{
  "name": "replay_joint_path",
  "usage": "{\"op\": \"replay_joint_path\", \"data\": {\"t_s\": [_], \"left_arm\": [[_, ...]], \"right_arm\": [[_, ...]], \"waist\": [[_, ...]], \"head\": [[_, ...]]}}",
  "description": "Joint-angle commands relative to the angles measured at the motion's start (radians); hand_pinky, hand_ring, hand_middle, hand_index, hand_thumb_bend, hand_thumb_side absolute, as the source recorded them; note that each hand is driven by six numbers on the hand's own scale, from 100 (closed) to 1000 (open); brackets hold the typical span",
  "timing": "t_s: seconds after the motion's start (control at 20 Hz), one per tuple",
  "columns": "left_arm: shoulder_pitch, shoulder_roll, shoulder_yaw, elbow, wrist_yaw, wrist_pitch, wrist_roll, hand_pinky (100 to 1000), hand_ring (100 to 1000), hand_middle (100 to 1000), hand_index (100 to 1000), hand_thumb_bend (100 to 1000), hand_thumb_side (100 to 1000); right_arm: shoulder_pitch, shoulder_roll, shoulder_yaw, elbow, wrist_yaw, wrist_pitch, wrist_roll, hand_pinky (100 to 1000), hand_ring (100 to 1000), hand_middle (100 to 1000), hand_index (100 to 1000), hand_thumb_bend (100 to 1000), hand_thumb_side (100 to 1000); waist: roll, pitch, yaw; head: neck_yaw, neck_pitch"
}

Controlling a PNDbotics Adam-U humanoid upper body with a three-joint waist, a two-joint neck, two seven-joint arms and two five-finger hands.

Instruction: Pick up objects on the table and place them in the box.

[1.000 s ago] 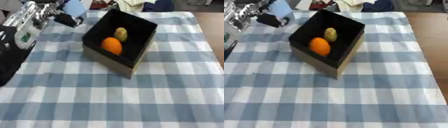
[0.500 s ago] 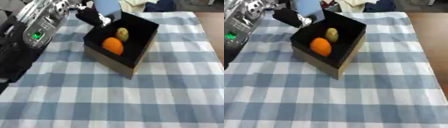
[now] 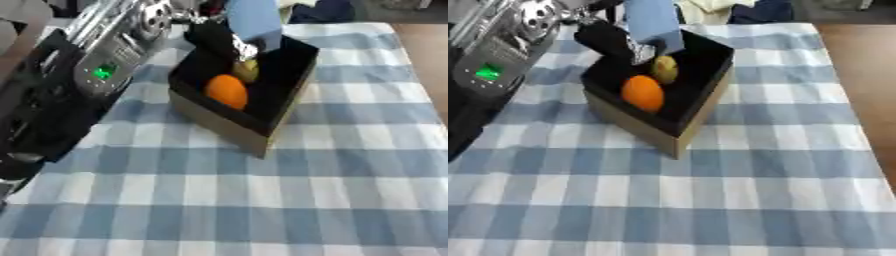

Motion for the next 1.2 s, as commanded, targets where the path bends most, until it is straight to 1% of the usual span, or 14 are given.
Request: {"op": "replay_joint_path", "data": {"t_s": [0.05, 0.4, 0.6, 0.7, 0.75, 0.9, 0.95, 1.0, 1.05, 1.2], "left_arm": [[-0.016, -0.005, -0.006, 0.037, -0.028, -0.006, -0.008, 584, 786, 656, 512, 100, 488], [-0.013, -0.044, -0.032, 0.149, -0.09, -0.051, 0.0, 586, 788, 656, 524, 100, 510], [-0.004, -0.064, -0.044, 0.198, -0.107, -0.084, -0.006, 589, 792, 661, 542, 100, 560], [0.0, -0.071, -0.048, 0.216, -0.103, -0.098, -0.01, 594, 798, 675, 611, 100, 610], [0.001, -0.074, -0.049, 0.224, -0.099, -0.104, -0.013, 594, 798, 676, 617, 100, 614], [0.004, -0.078, -0.049, 0.242, -0.098, -0.116, -0.021, 604, 807, 705, 718, 100, 718], [0.004, -0.078, -0.048, 0.246, -0.103, -0.119, -0.023, 606, 809, 709, 735, 100, 734], [0.005, -0.078, -0.046, 0.248, -0.109, -0.122, -0.025, 613, 813, 719, 771, 100, 781], [0.005, -0.078, -0.045, 0.251, -0.119, -0.125, -0.027, 614, 814, 720, 779, 100, 790], [0.005, -0.08, -0.041, 0.255, -0.143, -0.129, -0.034, 621, 822, 735, 842, 100, 799]], "right_arm": [[-0.022, -0.011, -0.001, -0.025, -0.008, -0.001, 0.002, 979, 966, 783, 870, 100, 735], [-0.028, -0.009, 0.001, -0.026, -0.008, -0.001, 0.002, 979, 966, 782, 870, 100, 736], [-0.029, -0.009, 0.001, -0.026, -0.008, -0.002, 0.002, 979, 966, 782, 870, 100, 735], [-0.029, -0.008, 0.001, -0.026, -0.008, -0.001, 0.002, 979, 966, 782, 870, 100, 737], [-0.029, -0.008, 0.001, -0.027, -0.009, -0.001, 0.002, 979, 966, 782, 870, 100, 737], [-0.029, -0.008, 0.001, -0.027, -0.009, 0.0, 0.002, 979, 966, 781, 870, 100, 738], [-0.029, -0.008, 0.001, -0.027, -0.009, 0.0, 0.002, 979, 966, 781, 870, 100, 738], [-0.028, -0.009, 0.001, -0.027, -0.009, 0.0, 0.002, 979, 966, 781, 870, 100, 738], [-0.028, -0.009, 0.001, -0.027, -0.009, 0.001, 0.002, 979, 967, 781, 870, 100, 738], [-0.028, -0.008, 0.002, -0.028, -0.009, 0.001, 0.003, 979, 967, 781, 870, 100, 738]], "waist": [[-0.001, -0.017, -0.003], [-0.001, -0.011, -0.009], [-0.001, -0.008, -0.011], [-0.001, -0.007, -0.012], [-0.001, -0.007, -0.012], [0.0, -0.006, -0.011], [0.0, -0.006, -0.011], [0.0, -0.006, -0.011], [0.0, -0.006, -0.01], [0.0, -0.006, -0.01]], "head": [[0.005, -0.011], [0.009, -0.015], [0.011, -0.017], [0.011, -0.017], [0.011, -0.017], [0.011, -0.017], [0.011, -0.017], [0.011, -0.017], [0.011, -0.016], [0.012, -0.016]]}}
